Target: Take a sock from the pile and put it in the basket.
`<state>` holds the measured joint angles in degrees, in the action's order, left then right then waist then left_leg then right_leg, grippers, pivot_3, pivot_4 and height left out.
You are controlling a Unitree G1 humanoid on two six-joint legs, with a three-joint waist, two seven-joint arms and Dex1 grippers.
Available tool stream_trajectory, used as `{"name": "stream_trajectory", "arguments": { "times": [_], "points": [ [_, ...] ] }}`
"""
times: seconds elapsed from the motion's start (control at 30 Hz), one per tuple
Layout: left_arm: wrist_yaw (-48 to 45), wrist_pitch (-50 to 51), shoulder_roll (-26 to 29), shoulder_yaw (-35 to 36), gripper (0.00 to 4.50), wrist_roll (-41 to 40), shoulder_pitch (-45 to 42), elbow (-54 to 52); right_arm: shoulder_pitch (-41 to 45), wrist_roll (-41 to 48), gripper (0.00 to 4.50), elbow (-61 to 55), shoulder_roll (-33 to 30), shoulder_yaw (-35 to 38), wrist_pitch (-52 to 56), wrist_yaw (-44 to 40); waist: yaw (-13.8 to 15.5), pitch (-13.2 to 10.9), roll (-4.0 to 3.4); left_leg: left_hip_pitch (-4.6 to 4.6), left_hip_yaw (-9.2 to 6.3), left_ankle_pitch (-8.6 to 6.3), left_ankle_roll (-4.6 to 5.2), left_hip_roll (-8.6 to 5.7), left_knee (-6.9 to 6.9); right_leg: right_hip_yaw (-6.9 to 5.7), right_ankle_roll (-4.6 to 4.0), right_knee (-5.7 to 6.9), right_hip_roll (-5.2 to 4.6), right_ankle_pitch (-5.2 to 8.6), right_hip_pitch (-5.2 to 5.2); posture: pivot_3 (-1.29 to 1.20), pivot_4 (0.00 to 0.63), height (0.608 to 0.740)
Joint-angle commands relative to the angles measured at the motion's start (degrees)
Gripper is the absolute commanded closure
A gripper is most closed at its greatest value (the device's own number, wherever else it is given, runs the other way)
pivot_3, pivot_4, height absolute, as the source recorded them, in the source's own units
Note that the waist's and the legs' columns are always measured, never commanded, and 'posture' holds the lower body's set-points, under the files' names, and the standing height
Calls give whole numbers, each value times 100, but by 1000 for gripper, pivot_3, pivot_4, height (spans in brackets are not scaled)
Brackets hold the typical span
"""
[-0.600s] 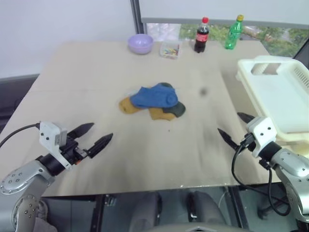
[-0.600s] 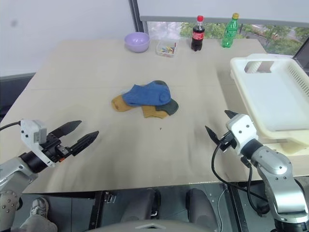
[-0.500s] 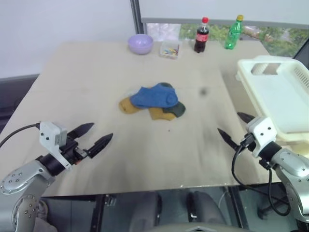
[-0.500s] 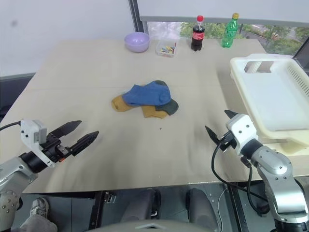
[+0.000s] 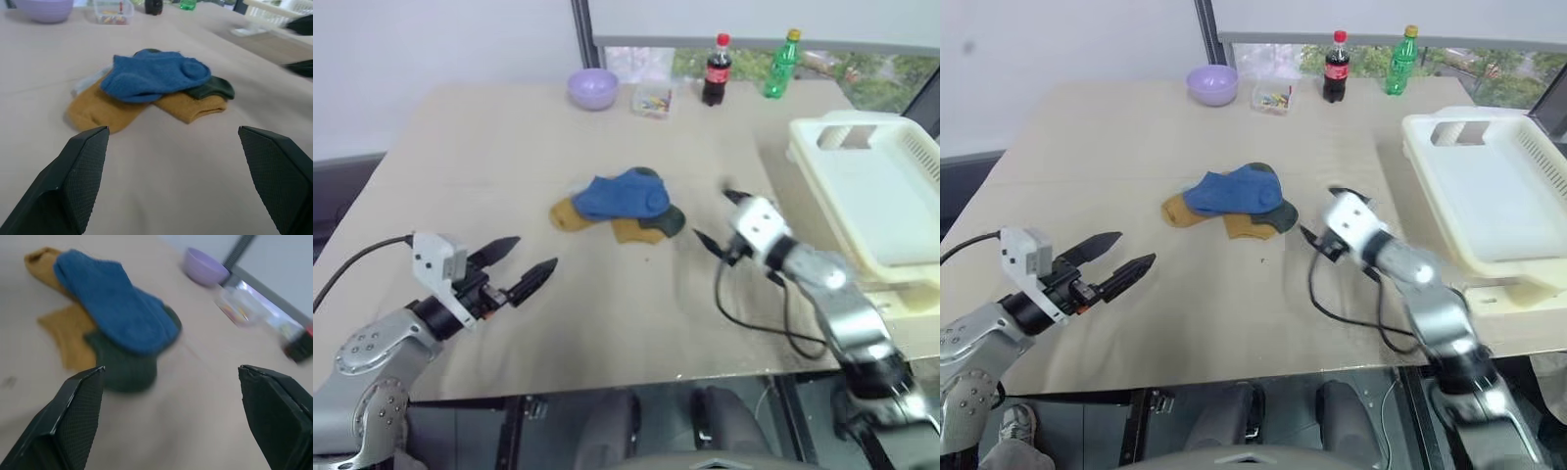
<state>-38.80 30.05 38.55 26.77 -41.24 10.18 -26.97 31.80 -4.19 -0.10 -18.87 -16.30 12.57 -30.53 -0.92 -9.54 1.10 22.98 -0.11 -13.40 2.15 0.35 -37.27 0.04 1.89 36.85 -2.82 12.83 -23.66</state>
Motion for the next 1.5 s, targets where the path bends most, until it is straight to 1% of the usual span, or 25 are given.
{"name": "stream_trajectory", "arguments": {
  "times": [0.03, 0.07, 0.1, 0.2, 0.43, 0.47, 0.53, 0.57, 0.63, 0.83, 0.9, 0.97, 1.0, 1.03, 1.07, 1.13, 1.43, 1.47, 1.5],
  "points": [
    [82, -46, 37, 67, 0, 38, -15, -263, 589, -276, 658, 970, 416, -343, -513, 68, 5, 0, 2, 2, 0, 0, 0, -1, 2, 1, 0, -1, -1, 0, -3, 0, 150, 740],
    [103, -41, 34, 78, 0, 26, -5, -288, 749, -378, 975, 1254, 540, -467, -663, 59, 10, -1, 2, 2, 0, 0, 0, -2, 5, 0, -1, -1, -3, -1, -2, 0, 150, 740],
    [121, -42, 39, 114, 0, 20, 15, -308, 911, -478, 1484, 1528, 684, -583, -798, 72, 21, -1, 3, 4, -1, 0, -1, -4, 5, 0, -1, -2, -6, -1, -3, 0, 150, 740],
    [184, -36, 36, 223, 0, -12, 76, -356, 1213, -654, 1484, 2099, 957, -746, -1083, 90, 18, -3, 2, 9, -5, -2, -4, -13, 10, -3, 0, -4, -20, -2, -4, 0, 150, 740],
    [288, -42, 4, 240, 0, -45, 181, -494, 1597, -932, 1484, 2987, 1211, -732, -1570, 309, -5, -5, -2, 5, -14, -8, -14, -12, 15, -7, -1, -4, -33, -2, -4, 0, 150, 740],
    [292, -43, 8, 242, 0, -52, 184, -493, 1639, -947, 2018, 3097, 1240, -717, -1603, 338, -8, -5, -2, 3, -15, -9, -16, -9, 15, -6, -2, -2, -32, -2, -4, 0, 150, 740],
    [294, -43, 13, 257, 0, -69, 202, -506, 1684, -955, 2713, 3258, 1286, -694, -1663, 359, -12, -5, -2, 2, -16, -11, -18, -7, 16, -7, -5, -1, -31, 0, -4, 0, 150, 740],
    [289, -38, 17, 273, 0, -83, 215, -513, 1699, -952, 3159, 3325, 1309, -680, -1669, 357, -15, -6, -3, 1, -15, -11, -19, -7, 17, -6, -6, 0, -30, 0, -4, 0, 150, 740],
    [257, -24, 34, 304, 0, -124, 238, -518, 1734, -963, 4417, 3444, 1341, -672, -1702, 353, -15, -7, -4, 2, -14, -12, -20, -7, 17, -6, -6, -1, -30, 0, -5, 0, 150, 740],
    [206, 16, 56, 385, 0, -243, 333, -559, 1772, -1067, 4417, 3513, 1316, -703, -1764, 290, -20, -8, -6, 1, -14, -12, -21, -7, 17, -6, -7, -1, -30, 0, -5, 0, 150, 740],
    [195, 11, 57, 400, 0, -246, 366, -559, 1746, -940, 4417, 3392, 1283, -681, -1677, -15, -20, -8, -6, 1, -14, -12, -21, -7, 17, -6, -7, -1, -30, 0, -5, 0, 150, 740],
    [200, 7, 61, 400, 0, -245, 375, -557, 1734, -942, 4417, 3319, 1252, -681, -1665, -129, -18, -9, -7, 2, -14, -13, -21, -7, 17, -6, -7, -1, -29, 0, -5, 0, 150, 740],
    [206, 8, 59, 394, 0, -247, 373, -561, 1729, -971, 3922, 3298, 1243, -681, -1668, -120, -17, -9, -7, 2, -14, -13, -21, -7, 17, -6, -7, -1, -29, 0, -4, 0, 150, 740],
    [215, 9, 51, 377, 0, -247, 372, -574, 1715, -1012, 3607, 3268, 1232, -677, -1683, -75, -18, -9, -7, 2, -14, -13, -21, -7, 17, -7, -7, -1, -29, 0, -4, 0, 150, 740],
    [220, 7, 44, 360, 0, -242, 369, -582, 1703, -1051, 3029, 3250, 1231, -665, -1700, 7, -20, -9, -7, 2, -14, -13, -21, -7, 17, -7, -7, -1, -29, 0, -4, 0, 150, 740],
    [220, 0, 39, 332, 0, -232, 354, -578, 1691, -1072, 2032, 3274, 1252, -640, -1661, 87, -21, -9, -7, 1, -14, -13, -21, -7, 17, -6, -7, -1, -29, 0, -5, 0, 150, 740],
    [192, -16, 61, 299, 0, -192, 234, -472, 1849, -1209, 2032, 3750, 1296, -657, -1648, 308, -21, -9, -7, 1, -14, -13, -22, -7, 17, -7, -7, -1, -29, 0, -5, 0, 150, 740],
    [195, -17, 55, 295, 0, -186, 229, -473, 1860, -1217, 2579, 3798, 1292, -659, -1666, 316, -22, -10, -7, 1, -13, -13, -22, -7, 17, -6, -7, -1, -29, 0, -5, 0, 150, 740],
    [194, -22, 49, 294, 0, -178, 232, -472, 1868, -1230, 3001, 3829, 1287, -662, -1674, 319, -23, -10, -7, 1, -13, -13, -22, -7, 17, -6, -7, -1, -28, 1, -5, 0, 150, 740]
  ]
}}
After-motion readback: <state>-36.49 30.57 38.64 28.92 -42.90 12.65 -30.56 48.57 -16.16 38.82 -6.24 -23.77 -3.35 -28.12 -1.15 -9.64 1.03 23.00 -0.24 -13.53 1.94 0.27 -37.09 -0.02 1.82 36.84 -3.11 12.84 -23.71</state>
